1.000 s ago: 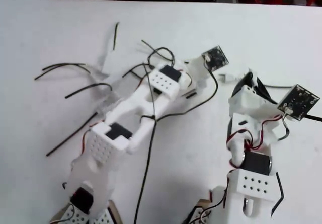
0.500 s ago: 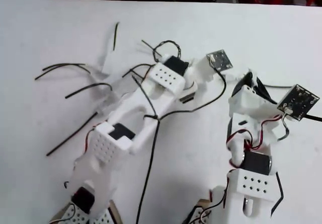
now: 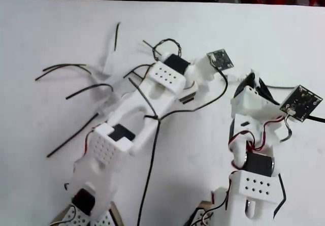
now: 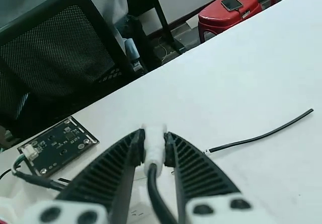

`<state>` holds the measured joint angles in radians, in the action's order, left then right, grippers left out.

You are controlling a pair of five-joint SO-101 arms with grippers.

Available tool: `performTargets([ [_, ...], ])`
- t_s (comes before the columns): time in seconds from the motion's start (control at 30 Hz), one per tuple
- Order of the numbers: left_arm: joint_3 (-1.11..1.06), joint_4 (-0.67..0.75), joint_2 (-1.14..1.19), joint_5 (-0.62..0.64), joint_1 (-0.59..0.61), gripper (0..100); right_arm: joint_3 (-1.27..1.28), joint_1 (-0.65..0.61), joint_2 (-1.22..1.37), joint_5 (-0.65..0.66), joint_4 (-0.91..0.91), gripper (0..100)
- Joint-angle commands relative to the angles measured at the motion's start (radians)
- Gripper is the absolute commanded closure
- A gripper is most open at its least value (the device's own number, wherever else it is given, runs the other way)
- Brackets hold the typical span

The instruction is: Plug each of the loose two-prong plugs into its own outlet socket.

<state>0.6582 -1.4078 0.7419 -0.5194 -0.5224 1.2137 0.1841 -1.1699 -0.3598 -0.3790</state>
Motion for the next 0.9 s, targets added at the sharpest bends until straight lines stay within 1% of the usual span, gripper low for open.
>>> performTargets([
  [0.0,0.0,-0.002,-0.124,-0.003,0.016,89,-0.02,0.002,-0.024,-0.003,0.012,98.1],
  [0.1,-0.077,0.023,-0.191,0.012,0.012,89,-0.02,0.002,-0.024,-0.003,0.012,98.1],
  [0.2,-0.235,0.114,-0.303,0.048,0.008,89,-0.02,0.002,-0.024,-0.003,0.013,98.1],
  [0.37,-0.664,0.405,-0.561,0.049,-0.012,88,-0.02,0.002,-0.024,-0.003,0.015,98.1],
  [0.4,-0.744,0.47,-0.607,0.052,-0.012,86,-0.02,0.002,-0.024,-0.003,0.015,98.1],
  [0.47,-0.872,0.601,-0.684,0.057,-0.002,78,-0.02,0.001,-0.024,-0.003,0.016,98.1],
  [0.53,-0.951,0.706,-0.707,0.058,0.015,72,-0.021,0.001,-0.024,-0.003,0.018,98.1],
  [0.57,-0.961,0.732,-0.7,0.054,0.018,71,-0.021,0.001,-0.024,-0.003,0.018,98.1],
  [0.67,-0.919,0.749,-0.631,0.052,0.021,71,-0.021,0.001,-0.021,-0.003,0.018,98.1],
  [0.87,-0.655,0.729,-0.354,0.052,0.024,71,-0.023,-0.001,-0.021,-0.002,0.018,98.1],
])
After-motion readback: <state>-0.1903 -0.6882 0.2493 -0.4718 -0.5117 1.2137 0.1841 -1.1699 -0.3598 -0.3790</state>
